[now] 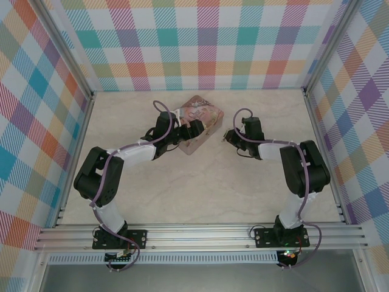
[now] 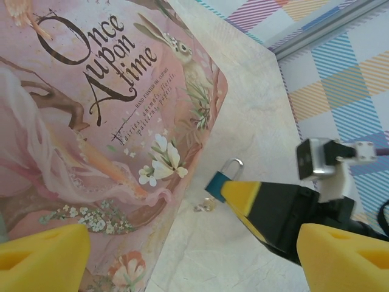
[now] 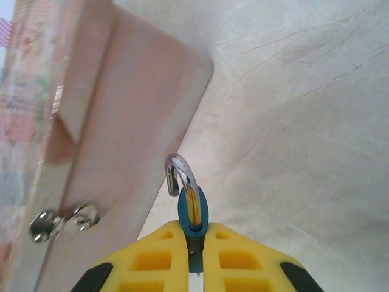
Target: Unlock a padlock with a key
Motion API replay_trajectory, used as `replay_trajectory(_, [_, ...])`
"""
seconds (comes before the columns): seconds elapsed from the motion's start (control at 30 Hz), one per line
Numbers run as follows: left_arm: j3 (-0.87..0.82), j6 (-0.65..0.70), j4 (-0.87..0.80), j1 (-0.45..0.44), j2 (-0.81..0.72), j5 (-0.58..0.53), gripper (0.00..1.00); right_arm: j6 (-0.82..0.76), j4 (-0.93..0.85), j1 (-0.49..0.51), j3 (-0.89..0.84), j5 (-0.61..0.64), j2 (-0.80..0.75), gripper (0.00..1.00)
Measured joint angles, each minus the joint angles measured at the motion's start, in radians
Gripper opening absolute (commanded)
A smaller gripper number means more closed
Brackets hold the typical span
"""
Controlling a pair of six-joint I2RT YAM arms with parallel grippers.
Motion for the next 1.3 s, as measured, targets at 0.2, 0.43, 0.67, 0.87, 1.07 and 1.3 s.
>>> replay_trajectory(0.2, [-0.037,0.001,-0.004,0.01,-0.037,-0.023,0.9,-0.139,-0.108,0.0,-0.034,0.018,-0.18,0.11])
replay_trajectory(0.43, [-0.098,0.001,-0.047,0.044,-0.111,-0.034,0.91,-0.288,-0.309,0.0,-0.061,0.012,-0.385,0.11])
replay_trajectory(0.67, [-0.119,0.009,-0.102,0.117,-0.153,-0.021,0.9,-0.305,-0.489,0.0,-0.153,-0.053,-0.543,0.11])
replay_trajectory(0.87, [-0.085,0.051,-0.183,0.19,-0.158,0.012,0.92,-0.267,-0.58,0.008,-0.193,-0.201,-0.581,0.11])
replay_trajectory(1.07, [-0.057,0.103,-0.289,0.235,-0.189,0.031,0.98,-0.211,-0.581,0.08,-0.245,-0.321,-0.51,0.11])
replay_trajectory(1.3, [-0.121,0.143,-0.32,0.253,-0.395,-0.019,1.0,-0.137,-0.488,0.208,-0.253,-0.383,-0.32,0.12])
